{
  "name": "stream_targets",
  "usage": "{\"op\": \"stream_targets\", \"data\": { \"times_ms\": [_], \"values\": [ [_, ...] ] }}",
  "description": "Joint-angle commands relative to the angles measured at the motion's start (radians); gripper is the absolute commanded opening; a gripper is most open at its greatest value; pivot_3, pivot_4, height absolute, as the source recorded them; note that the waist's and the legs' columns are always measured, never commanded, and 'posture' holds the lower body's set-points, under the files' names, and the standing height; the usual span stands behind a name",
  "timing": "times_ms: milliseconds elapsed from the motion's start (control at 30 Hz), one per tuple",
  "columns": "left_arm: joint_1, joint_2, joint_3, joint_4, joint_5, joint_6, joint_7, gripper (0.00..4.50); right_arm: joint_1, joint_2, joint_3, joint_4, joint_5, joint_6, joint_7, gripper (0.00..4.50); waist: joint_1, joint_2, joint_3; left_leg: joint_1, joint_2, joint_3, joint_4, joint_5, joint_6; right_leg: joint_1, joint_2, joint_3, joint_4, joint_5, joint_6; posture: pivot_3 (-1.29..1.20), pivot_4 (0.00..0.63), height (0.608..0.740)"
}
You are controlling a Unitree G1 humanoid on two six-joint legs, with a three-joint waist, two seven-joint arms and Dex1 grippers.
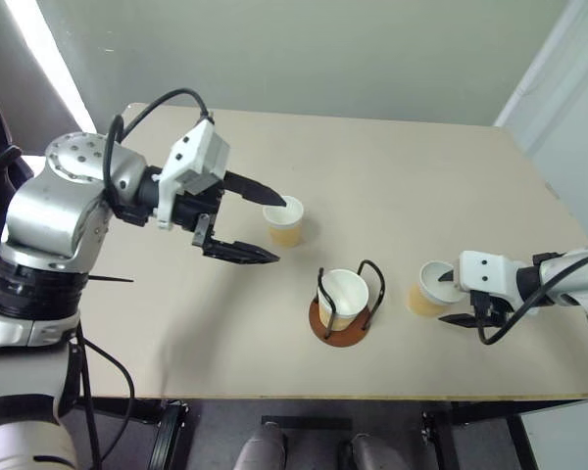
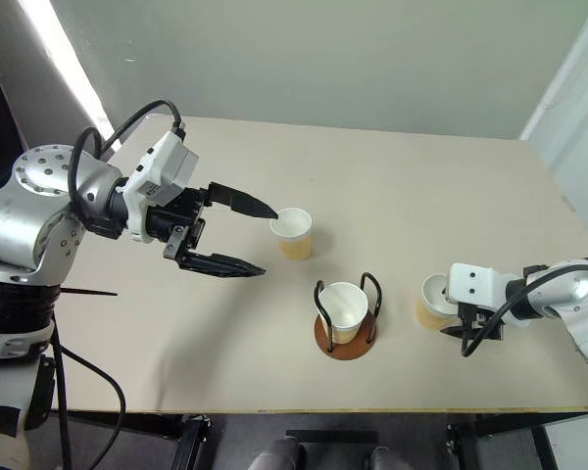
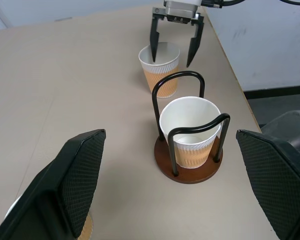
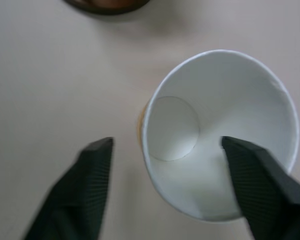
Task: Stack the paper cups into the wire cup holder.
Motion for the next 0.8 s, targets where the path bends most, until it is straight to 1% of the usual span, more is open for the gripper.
{"op": "stream_targets", "data": {
  "times_ms": [33, 67, 100, 133, 167, 200, 233, 400, 500, 567, 633, 733, 800],
  "values": [
    [-0.003, 0.011, 0.031, -0.031, -0.001, 0.0, 0.001, 4.5, -0.005, -0.004, -0.02, -0.003, -0.015, -0.017, 0.013, 1.88, 0.0, 0.0, 0.0, 0.0, 0.0, 0.0, 0.0, 0.0, 0.0, 0.0, 0.0, 0.0, 0.0, 0.0, 0.0, 0.0, 0.15, 0.74],
    [-0.003, 0.011, 0.032, -0.031, -0.001, 0.0, 0.001, 4.5, -0.001, -0.004, -0.022, -0.006, -0.015, -0.016, 0.016, 1.46, 0.0, 0.0, 0.0, 0.0, 0.0, 0.0, 0.0, 0.0, 0.0, 0.0, 0.0, 0.0, 0.0, 0.0, 0.0, 0.0, 0.15, 0.74],
    [-0.003, 0.011, 0.032, -0.032, 0.0, 0.0, 0.001, 4.5, 0.003, -0.004, -0.024, -0.009, -0.015, -0.016, 0.019, 1.2, 0.0, 0.0, 0.0, 0.0, 0.0, 0.0, 0.0, 0.0, 0.0, 0.0, 0.0, 0.0, 0.0, 0.0, 0.0, 0.0, 0.15, 0.74],
    [-0.003, 0.012, 0.032, -0.032, 0.0, 0.0, 0.0, 4.5, 0.007, -0.005, -0.027, -0.014, -0.014, -0.014, 0.021, 0.84, 0.0, 0.0, 0.0, 0.0, 0.0, 0.0, 0.0, 0.0, 0.0, 0.0, 0.0, 0.0, 0.0, 0.0, 0.0, 0.0, 0.15, 0.74],
    [-0.003, 0.012, 0.032, -0.033, 0.0, 0.001, 0.0, 4.5, 0.01, -0.007, -0.031, -0.018, -0.012, -0.013, 0.024, 0.38, 0.0, 0.0, 0.0, 0.0, 0.0, 0.0, 0.0, 0.0, 0.0, 0.0, 0.0, 0.0, 0.0, 0.0, 0.0, 0.0, 0.15, 0.74],
    [-0.002, 0.012, 0.031, -0.033, 0.001, 0.0, 0.0, 4.5, 0.011, -0.009, -0.036, -0.023, -0.009, -0.01, 0.027, 0.15, 0.0, 0.0, 0.0, 0.0, 0.0, 0.0, 0.0, 0.0, 0.0, 0.0, 0.0, 0.0, 0.0, 0.0, 0.0, 0.0, 0.15, 0.74],
    [-0.001, 0.014, 0.03, -0.034, 0.002, -0.001, -0.002, 4.5, 0.011, -0.011, -0.042, -0.027, -0.005, -0.007, 0.031, 0.07, 0.0, 0.0, 0.0, 0.0, 0.0, 0.0, 0.0, 0.0, 0.0, 0.0, 0.0, 0.0, 0.0, 0.0, 0.0, 0.0, 0.15, 0.74],
    [0.016, 0.032, 0.024, -0.044, 0.012, -0.014, -0.024, 4.5, 0.018, -0.041, -0.102, -0.061, 0.028, 0.007, 0.06, 0.07, 0.0, 0.0, 0.0, 0.0, 0.0, 0.0, 0.0, 0.0, 0.0, 0.0, 0.0, 0.0, 0.0, 0.0, 0.0, 0.0, 0.15, 0.74],
    [0.037, 0.055, 0.023, -0.05, 0.018, -0.025, -0.046, 4.5, -0.013, -0.066, -0.173, -0.117, 0.091, 0.054, 0.086, 0.07, 0.0, 0.0, 0.0, 0.0, 0.0, 0.0, -0.001, 0.0, 0.0, 0.0, 0.0, 0.0, -0.001, 0.0, 0.0, 0.0, 0.15, 0.74],
    [0.056, 0.072, 0.017, -0.043, 0.036, -0.047, -0.061, 4.5, -0.095, -0.085, -0.228, -0.168, 0.171, 0.123, 0.102, 0.07, -0.002, 0.001, 0.0, 0.0, 0.0, 0.0, -0.002, 0.0, 0.0, 0.0, 0.0, 0.0, -0.001, 0.0, 0.0, 0.0, 0.15, 0.74],
    [0.066, 0.078, 0.008, -0.027, 0.061, -0.077, -0.072, 4.5, -0.208, -0.088, -0.254, -0.209, 0.265, 0.211, 0.11, 0.07, -0.004, 0.002, 0.001, 0.0, 0.0, 0.001, -0.003, 0.0, -0.001, -0.001, 0.0, 0.001, -0.001, 0.0, 0.0, 0.0, 0.15, 0.74],
    [0.063, 0.077, -0.006, 0.001, 0.092, -0.116, -0.092, 4.5, -0.348, -0.088, -0.239, -0.242, 0.347, 0.302, 0.114, 0.07, -0.007, 0.002, 0.001, 0.0, 0.0, 0.0, -0.005, 0.001, -0.001, -0.001, 0.0, 0.001, -0.001, -0.001, -0.001, 0.0, 0.15, 0.74],
    [0.053, 0.067, -0.014, 0.018, 0.105, -0.129, -0.1, 4.5, -0.44, -0.081, -0.21, -0.254, 0.373, 0.335, 0.112, 0.07, -0.006, 0.002, 0.001, 0.0, 0.0, -0.001, -0.006, 0.001, -0.001, -0.001, 0.0, 0.0, -0.002, -0.001, -0.001, 0.0, 0.15, 0.74]
  ]
}}
